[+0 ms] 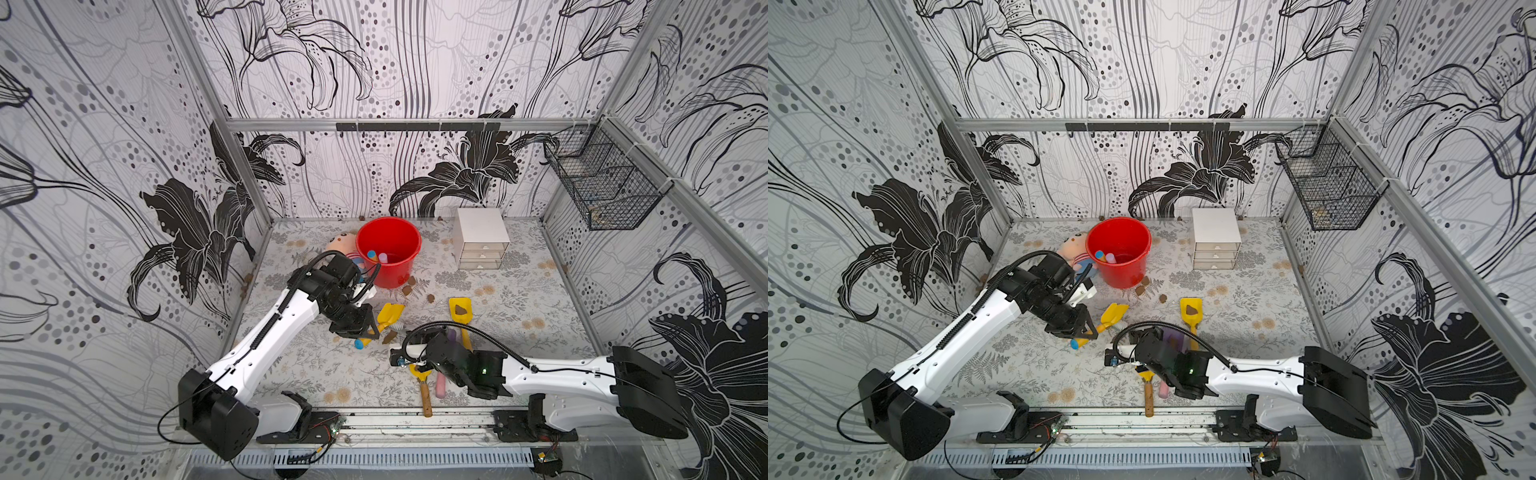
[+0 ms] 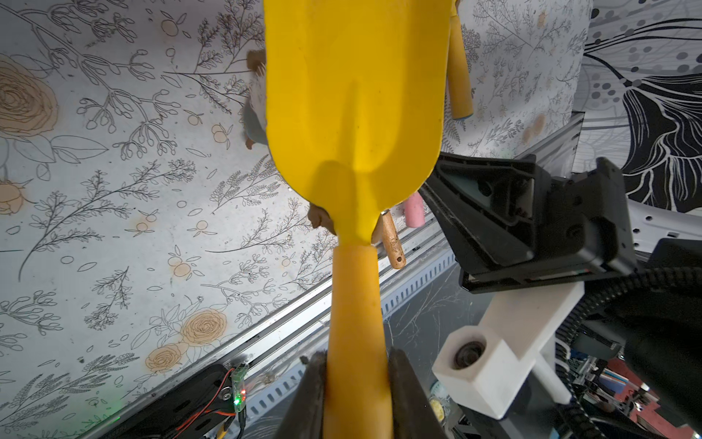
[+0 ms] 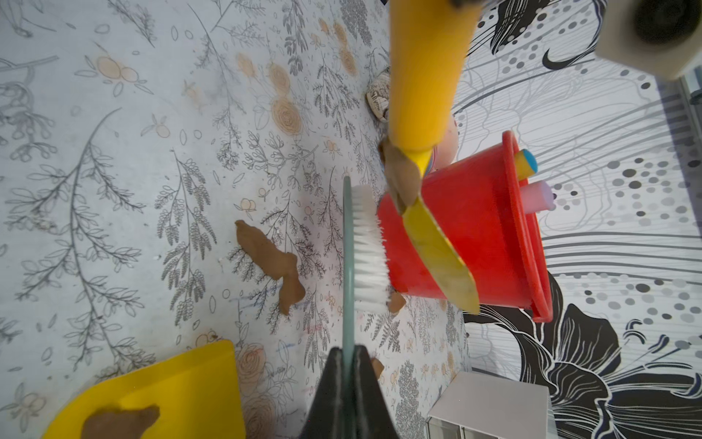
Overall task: Brush the soil off the hand trowel and place it into the bucket
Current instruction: Brush off the soil from the hand trowel.
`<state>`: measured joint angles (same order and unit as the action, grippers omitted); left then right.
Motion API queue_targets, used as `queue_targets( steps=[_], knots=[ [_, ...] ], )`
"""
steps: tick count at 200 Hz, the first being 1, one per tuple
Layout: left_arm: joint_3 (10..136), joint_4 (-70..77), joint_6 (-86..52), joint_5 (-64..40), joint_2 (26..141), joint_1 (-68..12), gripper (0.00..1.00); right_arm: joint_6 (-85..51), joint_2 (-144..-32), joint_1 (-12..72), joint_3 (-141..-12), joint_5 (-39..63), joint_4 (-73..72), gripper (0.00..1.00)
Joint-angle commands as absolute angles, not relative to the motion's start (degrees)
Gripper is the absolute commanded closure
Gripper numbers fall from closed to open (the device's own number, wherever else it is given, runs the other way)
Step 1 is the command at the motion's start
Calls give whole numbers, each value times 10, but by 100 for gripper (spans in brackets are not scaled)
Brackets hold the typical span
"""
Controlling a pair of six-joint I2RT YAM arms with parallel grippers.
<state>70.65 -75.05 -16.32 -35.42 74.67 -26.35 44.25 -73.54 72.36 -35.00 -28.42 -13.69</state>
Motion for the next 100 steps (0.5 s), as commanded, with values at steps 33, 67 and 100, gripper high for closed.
queue_targets(
  steps=[33,67,100],
  knots=[
    [701,-743,-162,-394,754,-266,100,416,-724,701,-342,-367,-187,100],
    [708,-747,-160,-392,756,-265,100,355,-700,666,-338,-382,-144,100],
    [716,-734,-167,-410,752,-266,100,349,-686,663,-340,-341,-84,100]
  ],
)
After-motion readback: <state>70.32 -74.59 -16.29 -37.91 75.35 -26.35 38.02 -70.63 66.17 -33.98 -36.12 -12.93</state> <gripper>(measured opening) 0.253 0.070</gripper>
